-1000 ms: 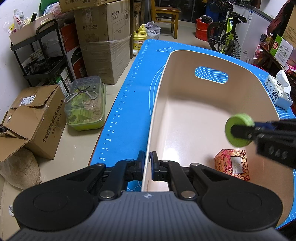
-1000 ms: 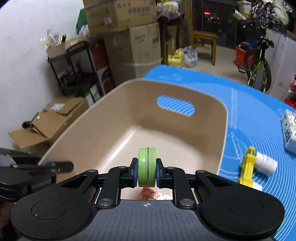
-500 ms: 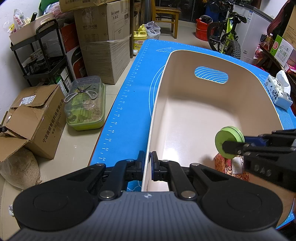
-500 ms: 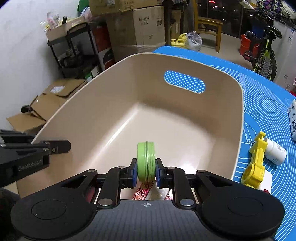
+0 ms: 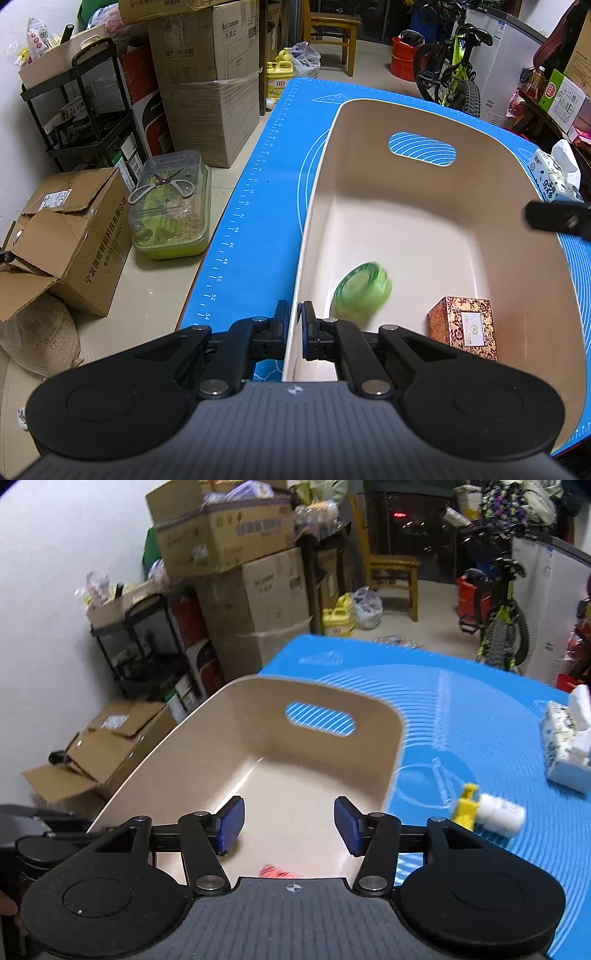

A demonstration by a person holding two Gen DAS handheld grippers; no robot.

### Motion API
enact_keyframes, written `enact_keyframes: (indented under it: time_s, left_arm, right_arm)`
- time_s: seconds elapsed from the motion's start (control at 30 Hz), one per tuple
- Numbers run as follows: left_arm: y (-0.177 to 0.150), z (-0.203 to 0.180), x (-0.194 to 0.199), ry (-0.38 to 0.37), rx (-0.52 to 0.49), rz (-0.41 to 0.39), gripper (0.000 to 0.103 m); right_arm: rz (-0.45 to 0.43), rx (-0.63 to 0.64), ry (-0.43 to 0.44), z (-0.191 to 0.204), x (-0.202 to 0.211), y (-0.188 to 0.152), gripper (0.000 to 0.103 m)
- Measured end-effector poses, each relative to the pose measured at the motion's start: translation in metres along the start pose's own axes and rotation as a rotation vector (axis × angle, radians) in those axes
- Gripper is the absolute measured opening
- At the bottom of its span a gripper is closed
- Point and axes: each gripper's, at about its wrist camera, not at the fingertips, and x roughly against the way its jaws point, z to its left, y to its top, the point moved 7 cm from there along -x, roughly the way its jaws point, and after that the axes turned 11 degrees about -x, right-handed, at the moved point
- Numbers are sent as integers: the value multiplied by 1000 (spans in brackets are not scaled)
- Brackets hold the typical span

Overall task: Organize rigid objects
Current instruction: 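Reach the right gripper to the yellow toy part and grasp it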

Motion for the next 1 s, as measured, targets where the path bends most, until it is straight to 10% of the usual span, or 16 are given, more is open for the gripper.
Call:
enact_keyframes:
  time_s: [0.4, 1.0]
  left_arm:
    - [0, 1, 0, 0, 0, 0, 8]
    - [0, 1, 0, -2, 2, 2, 8]
  right_arm:
    - [-70, -87, -139, -86, 16, 29, 64]
    - [83, -132, -227, -151, -70, -10, 49]
